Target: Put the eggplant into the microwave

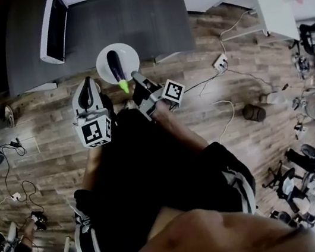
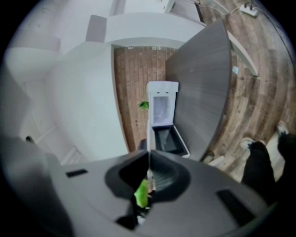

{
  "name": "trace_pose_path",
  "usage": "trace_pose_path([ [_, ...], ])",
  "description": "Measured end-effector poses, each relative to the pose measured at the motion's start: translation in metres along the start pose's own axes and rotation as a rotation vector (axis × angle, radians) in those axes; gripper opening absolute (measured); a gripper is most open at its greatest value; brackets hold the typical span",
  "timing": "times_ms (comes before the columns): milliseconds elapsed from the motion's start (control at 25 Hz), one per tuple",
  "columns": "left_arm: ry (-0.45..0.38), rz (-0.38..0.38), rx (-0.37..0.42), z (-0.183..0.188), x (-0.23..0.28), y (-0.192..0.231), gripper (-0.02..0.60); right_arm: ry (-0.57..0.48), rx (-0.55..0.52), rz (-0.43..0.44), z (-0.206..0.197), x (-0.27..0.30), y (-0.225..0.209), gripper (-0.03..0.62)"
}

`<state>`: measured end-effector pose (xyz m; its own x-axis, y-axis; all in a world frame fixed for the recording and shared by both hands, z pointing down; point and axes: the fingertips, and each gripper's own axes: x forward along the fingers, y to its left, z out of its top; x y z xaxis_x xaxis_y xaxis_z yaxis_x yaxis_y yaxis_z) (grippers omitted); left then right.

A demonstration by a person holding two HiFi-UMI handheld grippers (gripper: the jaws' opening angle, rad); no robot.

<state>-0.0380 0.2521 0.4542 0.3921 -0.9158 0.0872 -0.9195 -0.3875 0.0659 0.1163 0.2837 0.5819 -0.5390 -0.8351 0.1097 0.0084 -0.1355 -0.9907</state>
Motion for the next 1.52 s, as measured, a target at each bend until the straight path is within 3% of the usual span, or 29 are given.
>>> trace_pose_path([
  [600, -0.014, -0.014, -0.003, -0.002, 0.021, 0.004, 0.035, -0.017, 0.012, 0.010, 0.009, 0.017, 0.004, 0.037],
  [1520, 0.010, -0.137, -0.036, 0.016, 0.167, 0.090, 0.035, -0.099, 0.021, -0.011, 0.058, 0.154, 0.016, 0.037],
])
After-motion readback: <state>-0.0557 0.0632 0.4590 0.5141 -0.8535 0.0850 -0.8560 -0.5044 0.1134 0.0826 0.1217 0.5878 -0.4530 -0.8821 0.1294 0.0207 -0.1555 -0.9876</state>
